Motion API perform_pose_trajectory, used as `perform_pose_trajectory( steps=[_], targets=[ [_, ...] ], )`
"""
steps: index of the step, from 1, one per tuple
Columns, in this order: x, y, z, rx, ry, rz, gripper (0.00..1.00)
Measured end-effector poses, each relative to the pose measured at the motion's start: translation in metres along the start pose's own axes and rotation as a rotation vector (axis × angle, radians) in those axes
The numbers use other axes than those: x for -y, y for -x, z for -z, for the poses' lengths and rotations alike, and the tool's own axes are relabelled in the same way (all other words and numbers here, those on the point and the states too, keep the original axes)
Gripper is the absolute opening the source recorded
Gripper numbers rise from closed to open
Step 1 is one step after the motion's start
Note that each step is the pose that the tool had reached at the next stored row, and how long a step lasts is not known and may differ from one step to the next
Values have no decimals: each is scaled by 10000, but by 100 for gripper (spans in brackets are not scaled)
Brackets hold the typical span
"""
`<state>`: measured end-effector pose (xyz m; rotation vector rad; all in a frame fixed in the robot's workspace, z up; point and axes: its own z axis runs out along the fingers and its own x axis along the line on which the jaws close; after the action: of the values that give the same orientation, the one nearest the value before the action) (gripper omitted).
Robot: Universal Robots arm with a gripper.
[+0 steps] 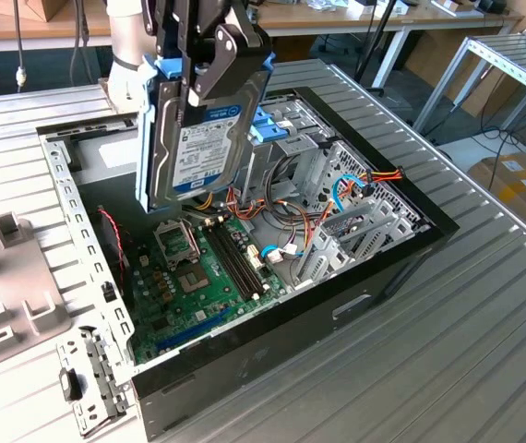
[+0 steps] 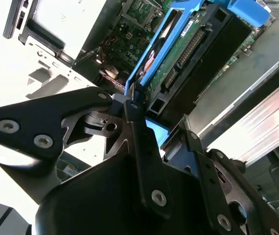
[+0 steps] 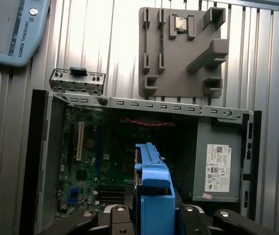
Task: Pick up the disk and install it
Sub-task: 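Pick up the disk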
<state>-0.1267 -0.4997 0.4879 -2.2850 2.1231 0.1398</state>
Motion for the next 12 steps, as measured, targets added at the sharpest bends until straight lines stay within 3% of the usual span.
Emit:
perform_pose_trajectory(
  steps=[12],
  targets=[
    [25,-87,2,-11,1,-1,37]
  ],
)
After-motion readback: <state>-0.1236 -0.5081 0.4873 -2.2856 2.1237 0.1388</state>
